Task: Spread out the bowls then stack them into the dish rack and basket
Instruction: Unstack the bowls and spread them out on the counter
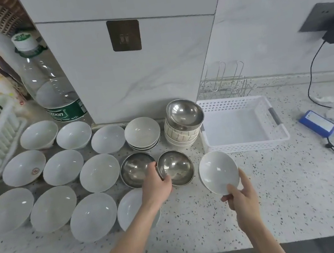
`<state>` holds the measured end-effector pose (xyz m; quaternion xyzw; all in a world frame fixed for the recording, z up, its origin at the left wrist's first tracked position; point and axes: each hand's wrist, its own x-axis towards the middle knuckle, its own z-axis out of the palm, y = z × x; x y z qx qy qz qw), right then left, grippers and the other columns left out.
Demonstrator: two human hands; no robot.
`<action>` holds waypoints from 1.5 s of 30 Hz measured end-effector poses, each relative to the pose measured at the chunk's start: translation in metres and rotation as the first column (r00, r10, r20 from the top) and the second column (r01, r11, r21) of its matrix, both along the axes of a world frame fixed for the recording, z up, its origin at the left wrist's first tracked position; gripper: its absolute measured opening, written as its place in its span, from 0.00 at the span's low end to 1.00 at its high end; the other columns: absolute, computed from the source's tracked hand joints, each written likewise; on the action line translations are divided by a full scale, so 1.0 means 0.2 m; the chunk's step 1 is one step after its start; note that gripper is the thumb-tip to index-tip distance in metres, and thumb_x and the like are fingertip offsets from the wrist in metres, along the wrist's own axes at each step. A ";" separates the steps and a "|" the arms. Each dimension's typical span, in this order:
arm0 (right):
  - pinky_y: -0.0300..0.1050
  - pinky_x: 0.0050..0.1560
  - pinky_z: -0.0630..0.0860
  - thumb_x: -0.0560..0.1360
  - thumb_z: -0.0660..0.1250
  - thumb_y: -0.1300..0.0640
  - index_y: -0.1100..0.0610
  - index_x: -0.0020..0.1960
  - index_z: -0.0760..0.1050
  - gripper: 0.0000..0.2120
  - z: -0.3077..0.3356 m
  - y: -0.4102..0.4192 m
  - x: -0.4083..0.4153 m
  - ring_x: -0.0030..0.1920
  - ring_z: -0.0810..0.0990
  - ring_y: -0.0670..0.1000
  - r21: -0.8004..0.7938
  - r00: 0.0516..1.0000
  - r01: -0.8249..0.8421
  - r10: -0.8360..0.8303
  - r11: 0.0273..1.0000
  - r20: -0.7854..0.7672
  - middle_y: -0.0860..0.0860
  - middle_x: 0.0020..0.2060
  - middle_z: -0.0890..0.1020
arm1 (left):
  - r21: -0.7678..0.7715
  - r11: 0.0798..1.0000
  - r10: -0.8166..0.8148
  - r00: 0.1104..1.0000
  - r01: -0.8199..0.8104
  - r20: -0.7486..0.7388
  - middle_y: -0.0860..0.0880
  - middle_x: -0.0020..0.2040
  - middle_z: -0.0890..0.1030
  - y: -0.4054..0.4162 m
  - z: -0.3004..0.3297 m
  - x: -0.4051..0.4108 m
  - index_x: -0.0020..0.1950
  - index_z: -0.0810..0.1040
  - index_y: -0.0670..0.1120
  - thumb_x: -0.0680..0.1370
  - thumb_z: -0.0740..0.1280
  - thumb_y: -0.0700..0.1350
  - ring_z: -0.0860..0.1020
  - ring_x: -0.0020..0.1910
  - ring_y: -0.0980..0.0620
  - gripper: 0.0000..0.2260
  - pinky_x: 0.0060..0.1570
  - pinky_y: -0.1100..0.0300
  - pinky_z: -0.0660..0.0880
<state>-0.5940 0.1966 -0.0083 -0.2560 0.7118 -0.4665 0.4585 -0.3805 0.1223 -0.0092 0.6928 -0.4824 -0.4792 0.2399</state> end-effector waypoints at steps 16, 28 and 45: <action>0.37 0.24 0.67 0.77 0.59 0.70 0.37 0.65 0.70 0.30 0.02 0.04 -0.05 0.25 0.73 0.46 -0.039 0.991 -0.128 0.129 0.991 0.036 0.52 0.30 0.80 | 0.000 1.000 0.013 0.998 -0.013 0.068 0.45 0.69 0.72 -0.06 -0.06 -0.08 0.79 0.52 0.54 0.79 0.64 0.38 0.84 0.44 0.49 0.33 0.34 0.61 0.77; 0.36 0.25 0.70 0.75 0.59 0.69 0.36 0.64 0.71 0.30 0.00 0.17 0.08 0.26 0.76 0.46 0.018 0.999 -0.046 0.046 0.999 0.003 0.58 0.39 0.82 | 0.078 0.996 -0.042 0.999 0.041 0.015 0.45 0.75 0.68 -0.02 -0.04 0.05 0.81 0.48 0.53 0.80 0.66 0.47 0.81 0.58 0.49 0.35 0.47 0.54 0.81; 0.32 0.28 0.73 0.75 0.57 0.65 0.43 0.73 0.64 0.30 -0.05 0.22 0.30 0.29 0.81 0.44 0.198 0.912 -0.321 0.358 0.926 -0.198 0.58 0.50 0.82 | 0.068 0.992 0.111 0.992 -0.107 -0.058 0.53 0.33 0.84 0.30 0.02 0.38 0.50 0.77 0.55 0.79 0.64 0.49 0.74 0.28 0.60 0.03 0.31 0.61 0.68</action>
